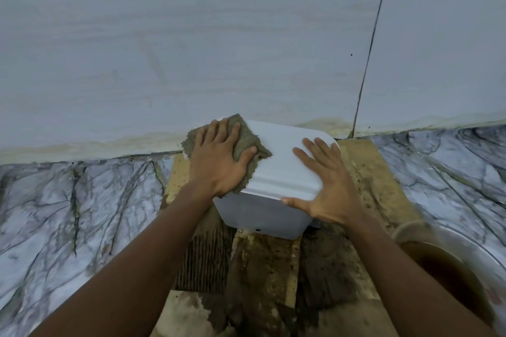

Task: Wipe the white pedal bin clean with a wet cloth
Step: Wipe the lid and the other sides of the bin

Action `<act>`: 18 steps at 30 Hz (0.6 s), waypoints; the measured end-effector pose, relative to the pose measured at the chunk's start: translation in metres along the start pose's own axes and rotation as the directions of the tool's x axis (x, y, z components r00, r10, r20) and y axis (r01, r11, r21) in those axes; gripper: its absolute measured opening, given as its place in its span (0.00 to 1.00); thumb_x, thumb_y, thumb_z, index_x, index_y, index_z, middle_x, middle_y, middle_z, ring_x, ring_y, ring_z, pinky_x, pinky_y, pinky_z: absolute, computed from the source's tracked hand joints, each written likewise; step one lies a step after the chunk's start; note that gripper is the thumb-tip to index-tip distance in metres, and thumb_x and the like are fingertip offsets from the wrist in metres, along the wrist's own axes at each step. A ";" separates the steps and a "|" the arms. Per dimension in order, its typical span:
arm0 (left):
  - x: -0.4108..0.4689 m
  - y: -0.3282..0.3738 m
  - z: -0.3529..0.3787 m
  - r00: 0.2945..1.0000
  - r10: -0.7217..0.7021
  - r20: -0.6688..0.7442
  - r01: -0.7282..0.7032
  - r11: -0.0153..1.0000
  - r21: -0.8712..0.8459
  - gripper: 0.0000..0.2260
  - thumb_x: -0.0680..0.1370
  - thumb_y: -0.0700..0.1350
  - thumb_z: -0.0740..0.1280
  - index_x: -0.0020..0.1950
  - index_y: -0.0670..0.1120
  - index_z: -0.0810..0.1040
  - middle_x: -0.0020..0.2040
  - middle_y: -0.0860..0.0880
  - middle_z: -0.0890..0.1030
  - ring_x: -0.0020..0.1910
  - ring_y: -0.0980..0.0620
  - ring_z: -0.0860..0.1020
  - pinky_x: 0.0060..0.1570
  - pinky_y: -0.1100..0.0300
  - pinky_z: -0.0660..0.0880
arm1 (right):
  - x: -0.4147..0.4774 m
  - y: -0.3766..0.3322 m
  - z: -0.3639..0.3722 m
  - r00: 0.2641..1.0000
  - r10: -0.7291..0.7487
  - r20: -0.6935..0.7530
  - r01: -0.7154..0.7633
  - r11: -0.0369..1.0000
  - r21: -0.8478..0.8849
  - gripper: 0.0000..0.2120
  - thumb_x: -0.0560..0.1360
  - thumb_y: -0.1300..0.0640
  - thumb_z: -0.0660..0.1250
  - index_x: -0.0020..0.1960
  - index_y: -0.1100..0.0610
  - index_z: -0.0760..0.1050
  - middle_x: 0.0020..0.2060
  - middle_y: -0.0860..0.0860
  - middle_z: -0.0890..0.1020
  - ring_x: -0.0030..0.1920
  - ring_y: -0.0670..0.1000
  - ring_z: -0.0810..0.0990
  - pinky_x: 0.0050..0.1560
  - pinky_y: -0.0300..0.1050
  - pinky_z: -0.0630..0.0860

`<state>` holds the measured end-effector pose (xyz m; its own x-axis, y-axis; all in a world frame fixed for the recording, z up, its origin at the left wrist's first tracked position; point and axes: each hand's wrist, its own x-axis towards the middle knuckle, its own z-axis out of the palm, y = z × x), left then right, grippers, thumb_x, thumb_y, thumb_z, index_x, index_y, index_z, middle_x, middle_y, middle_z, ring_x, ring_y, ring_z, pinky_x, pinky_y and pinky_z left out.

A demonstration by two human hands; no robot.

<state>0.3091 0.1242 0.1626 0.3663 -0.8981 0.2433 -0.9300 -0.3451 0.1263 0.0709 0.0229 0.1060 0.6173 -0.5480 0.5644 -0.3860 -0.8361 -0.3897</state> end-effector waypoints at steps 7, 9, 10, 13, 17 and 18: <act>0.022 0.041 0.010 0.994 0.051 0.093 -0.049 0.998 -0.029 0.36 0.81 0.69 0.45 0.84 0.53 0.44 0.84 0.47 0.43 0.82 0.48 0.38 0.80 0.48 0.35 | -0.013 -0.026 0.015 0.989 0.088 -0.120 -0.106 0.983 -0.151 0.48 0.67 0.26 0.66 0.77 0.55 0.64 0.78 0.55 0.61 0.80 0.58 0.54 0.79 0.60 0.45; 0.029 0.041 0.013 0.992 0.035 0.120 -0.031 0.999 -0.040 0.35 0.82 0.69 0.45 0.84 0.53 0.44 0.84 0.47 0.44 0.83 0.48 0.38 0.80 0.48 0.35 | 0.001 -0.019 0.013 0.993 0.118 -0.004 -0.117 0.979 -0.167 0.50 0.66 0.23 0.63 0.79 0.52 0.60 0.80 0.53 0.57 0.80 0.56 0.50 0.79 0.57 0.41; 0.033 0.039 0.015 0.992 0.022 0.127 -0.016 0.999 -0.048 0.35 0.82 0.69 0.45 0.84 0.52 0.44 0.84 0.47 0.44 0.83 0.48 0.38 0.80 0.48 0.35 | 0.009 -0.015 0.011 0.990 0.124 0.065 -0.111 0.978 -0.179 0.52 0.65 0.22 0.62 0.79 0.50 0.58 0.80 0.51 0.54 0.81 0.54 0.47 0.79 0.56 0.40; 0.044 0.027 0.020 0.990 -0.014 0.137 0.023 0.998 -0.066 0.35 0.82 0.68 0.45 0.84 0.53 0.45 0.85 0.48 0.45 0.83 0.49 0.40 0.80 0.49 0.36 | 0.031 -0.005 0.008 0.968 0.107 0.227 -0.061 0.977 -0.203 0.54 0.63 0.20 0.60 0.80 0.46 0.51 0.81 0.48 0.49 0.80 0.51 0.42 0.79 0.53 0.36; 0.062 0.022 0.027 0.990 -0.003 0.142 0.014 0.997 -0.074 0.34 0.82 0.69 0.45 0.84 0.53 0.48 0.85 0.49 0.48 0.83 0.50 0.43 0.81 0.49 0.38 | 0.047 0.016 0.006 0.958 0.067 0.280 -0.020 0.986 -0.167 0.56 0.61 0.19 0.60 0.80 0.45 0.51 0.81 0.46 0.49 0.80 0.49 0.43 0.79 0.52 0.37; 0.067 0.023 0.029 0.991 0.002 0.135 0.008 0.997 -0.073 0.34 0.82 0.69 0.45 0.84 0.54 0.49 0.85 0.49 0.49 0.83 0.49 0.44 0.81 0.49 0.39 | 0.051 0.023 0.004 0.956 0.055 0.289 -0.018 0.991 -0.130 0.56 0.60 0.19 0.61 0.80 0.45 0.52 0.81 0.46 0.50 0.80 0.49 0.44 0.80 0.54 0.40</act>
<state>0.3114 0.0480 0.1544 0.3570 -0.9274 0.1114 -0.9225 -0.3313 0.1983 0.0963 -0.0244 0.1224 0.7669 -0.5631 0.3079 -0.4826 -0.8222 -0.3019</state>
